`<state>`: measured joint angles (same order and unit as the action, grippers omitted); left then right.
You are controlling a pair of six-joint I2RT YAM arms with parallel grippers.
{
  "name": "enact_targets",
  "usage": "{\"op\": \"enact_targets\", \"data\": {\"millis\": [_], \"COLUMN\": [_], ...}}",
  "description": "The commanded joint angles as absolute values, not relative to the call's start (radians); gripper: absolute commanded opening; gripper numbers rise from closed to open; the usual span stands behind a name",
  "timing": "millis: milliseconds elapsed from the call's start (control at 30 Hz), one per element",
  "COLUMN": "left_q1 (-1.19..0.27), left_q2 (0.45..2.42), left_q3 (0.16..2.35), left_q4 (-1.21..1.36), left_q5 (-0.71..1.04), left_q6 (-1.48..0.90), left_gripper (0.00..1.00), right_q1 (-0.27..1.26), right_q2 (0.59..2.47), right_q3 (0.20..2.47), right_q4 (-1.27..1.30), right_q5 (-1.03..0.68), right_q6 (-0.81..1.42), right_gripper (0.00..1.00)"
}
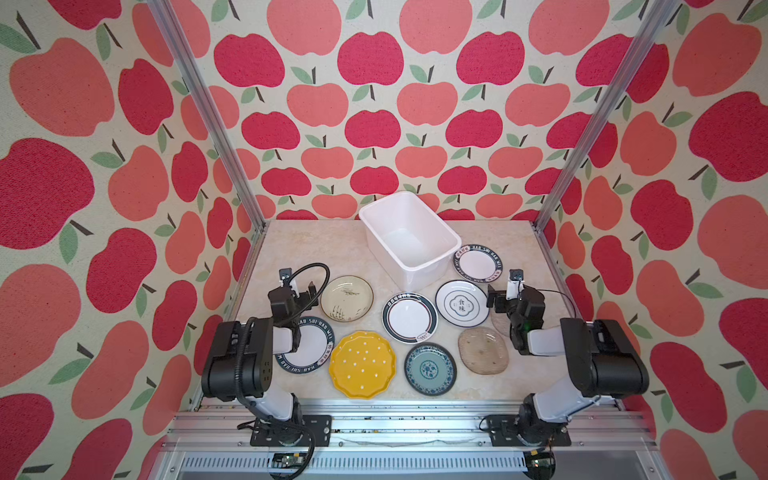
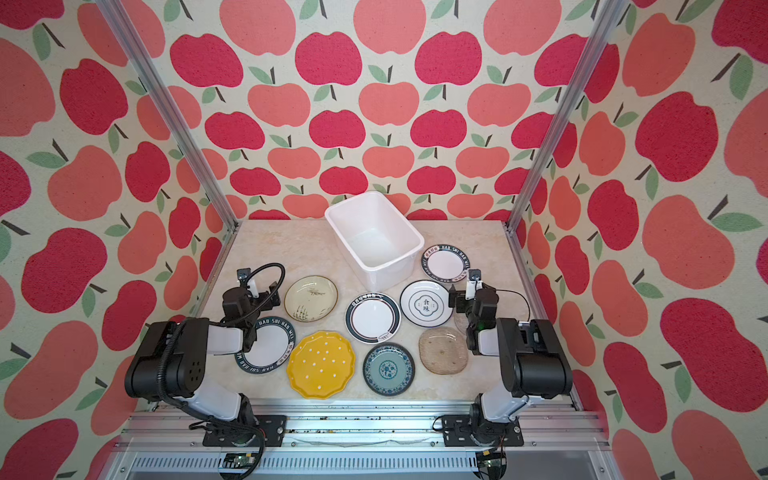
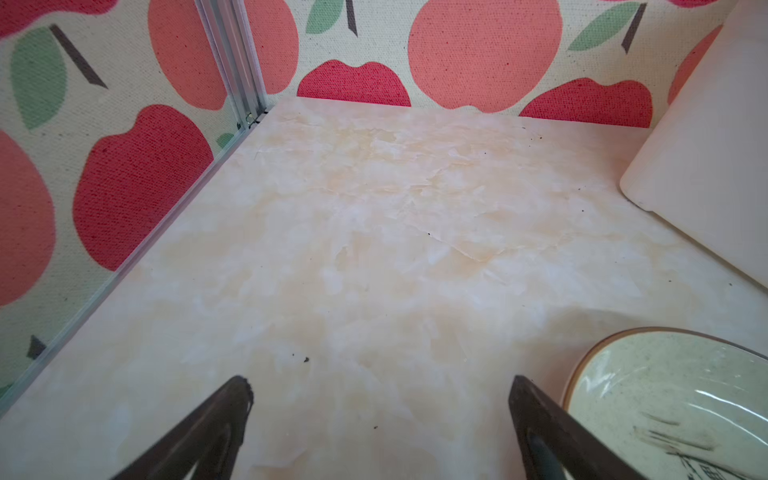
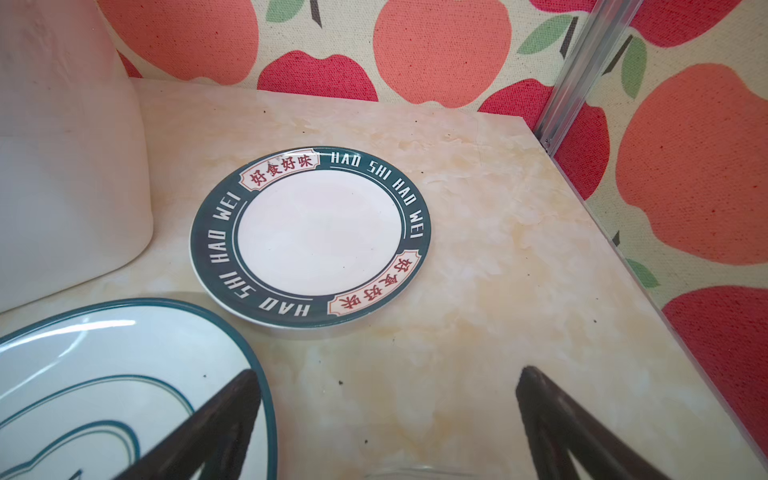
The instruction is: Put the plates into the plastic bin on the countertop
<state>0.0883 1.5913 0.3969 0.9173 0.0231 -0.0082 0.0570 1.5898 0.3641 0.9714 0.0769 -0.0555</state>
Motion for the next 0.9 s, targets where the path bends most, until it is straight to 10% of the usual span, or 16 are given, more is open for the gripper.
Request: {"op": "enact_targets", "data": {"millis": [0,867], "left_q1": [0.087,0.097], "left_q2": [1.607,1.606], "left_q3": [0.385,0.389], "left_q4": [0.944,0.935], "left_q5": [0.013,0.034], "left_q6": [0.005,-0.001], "left_gripper": [0.99,0.99], "right_q1": [0.061,0.060], "right_q2": [1.588,1.588], "right_q3": [0.368,0.370], "right_q4": [0.982,0.982], "right_q5": [0.081,0.079], "right_q6": [-0.061,-0.061], "right_gripper": [0.99,0.99]}}
